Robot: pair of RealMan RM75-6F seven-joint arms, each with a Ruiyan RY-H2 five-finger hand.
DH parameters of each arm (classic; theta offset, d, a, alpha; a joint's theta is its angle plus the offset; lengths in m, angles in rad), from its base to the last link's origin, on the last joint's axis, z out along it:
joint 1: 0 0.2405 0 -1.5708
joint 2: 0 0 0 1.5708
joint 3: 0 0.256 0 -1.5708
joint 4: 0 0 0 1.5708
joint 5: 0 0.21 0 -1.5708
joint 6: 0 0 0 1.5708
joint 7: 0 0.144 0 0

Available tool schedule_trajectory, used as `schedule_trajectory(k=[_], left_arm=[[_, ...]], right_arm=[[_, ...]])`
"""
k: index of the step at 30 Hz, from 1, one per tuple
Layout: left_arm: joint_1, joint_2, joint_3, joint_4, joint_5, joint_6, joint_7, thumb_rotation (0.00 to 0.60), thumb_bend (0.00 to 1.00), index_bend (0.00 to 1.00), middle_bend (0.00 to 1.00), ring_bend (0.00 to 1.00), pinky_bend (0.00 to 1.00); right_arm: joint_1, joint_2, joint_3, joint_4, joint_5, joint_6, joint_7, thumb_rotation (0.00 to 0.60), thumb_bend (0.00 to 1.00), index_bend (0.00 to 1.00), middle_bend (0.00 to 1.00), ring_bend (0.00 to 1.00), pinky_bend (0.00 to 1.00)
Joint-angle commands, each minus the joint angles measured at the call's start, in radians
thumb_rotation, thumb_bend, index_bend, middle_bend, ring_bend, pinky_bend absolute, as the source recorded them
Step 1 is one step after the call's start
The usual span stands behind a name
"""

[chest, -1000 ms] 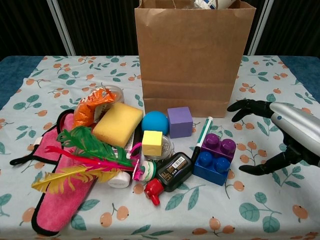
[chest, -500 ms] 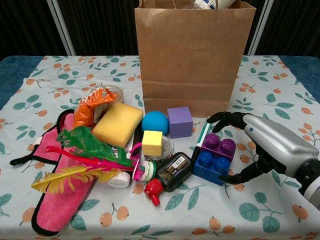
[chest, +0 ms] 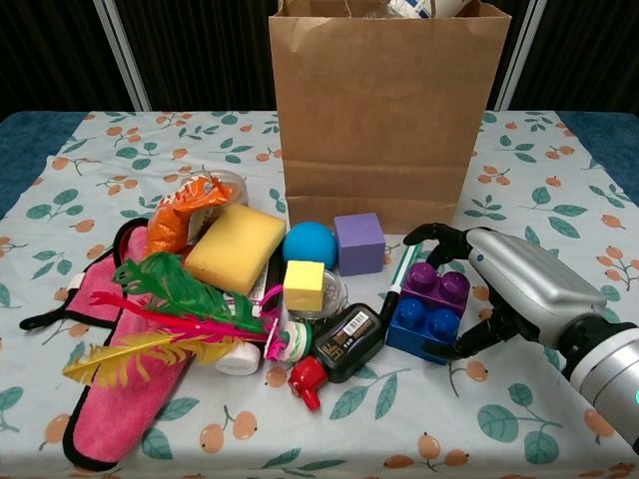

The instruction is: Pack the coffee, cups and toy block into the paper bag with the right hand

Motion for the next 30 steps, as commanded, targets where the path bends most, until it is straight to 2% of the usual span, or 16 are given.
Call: schedule_trajectory(k=[1, 9, 13, 19, 23, 30], left_arm=[[0.000, 0.000, 0.000, 0.000, 0.000, -0.001, 0.000, 0.600, 0.16, 0.18, 0.19, 0.12, 0.23], [-0.001, 0.000, 0.002, 0.000, -0.003, -0.006, -0.003, 0.600, 0.16, 0.18, 0.19, 0.12, 0.23], [-0.001, 0.000, 0.004, 0.001, 0.002, -0.006, 0.001, 0.600, 0.16, 0.18, 0.20, 0.12, 0.23], [-0.002, 0.002, 0.012, 0.000, 0.010, -0.011, 0.001, 0.600, 0.16, 0.18, 0.19, 0.12, 0.23], [-0.002, 0.001, 0.013, 0.002, 0.013, -0.010, 0.007, 0.600, 0.16, 0.18, 0.19, 0.12, 0.23], [-0.004, -0.003, 0.014, 0.004, 0.012, -0.015, 0.016, 0.600, 0.16, 0.18, 0.19, 0.12, 0.23]], right_arm=[[-0.003, -0.003, 0.001, 0.003, -0.011, 0.012, 0.006, 0.600, 0.06, 0.24, 0.42, 0.29, 0.15], [-0.011, 0.041, 0.003, -0.059, -0.058, 0.061, 0.014, 0.600, 0.12, 0.28, 0.45, 0.32, 0.17], [-0.013, 0.110, 0.015, -0.173, -0.107, 0.104, 0.007, 0.600, 0.12, 0.28, 0.45, 0.31, 0.17], [-0.005, 0.257, 0.046, -0.444, -0.190, 0.150, -0.031, 0.600, 0.12, 0.28, 0.45, 0.31, 0.18], [0.026, 0.373, 0.113, -0.619, -0.182, 0.123, -0.050, 0.600, 0.13, 0.29, 0.45, 0.31, 0.18], [0.096, 0.459, 0.242, -0.796, -0.149, 0.084, -0.085, 0.600, 0.13, 0.30, 0.45, 0.31, 0.19]])
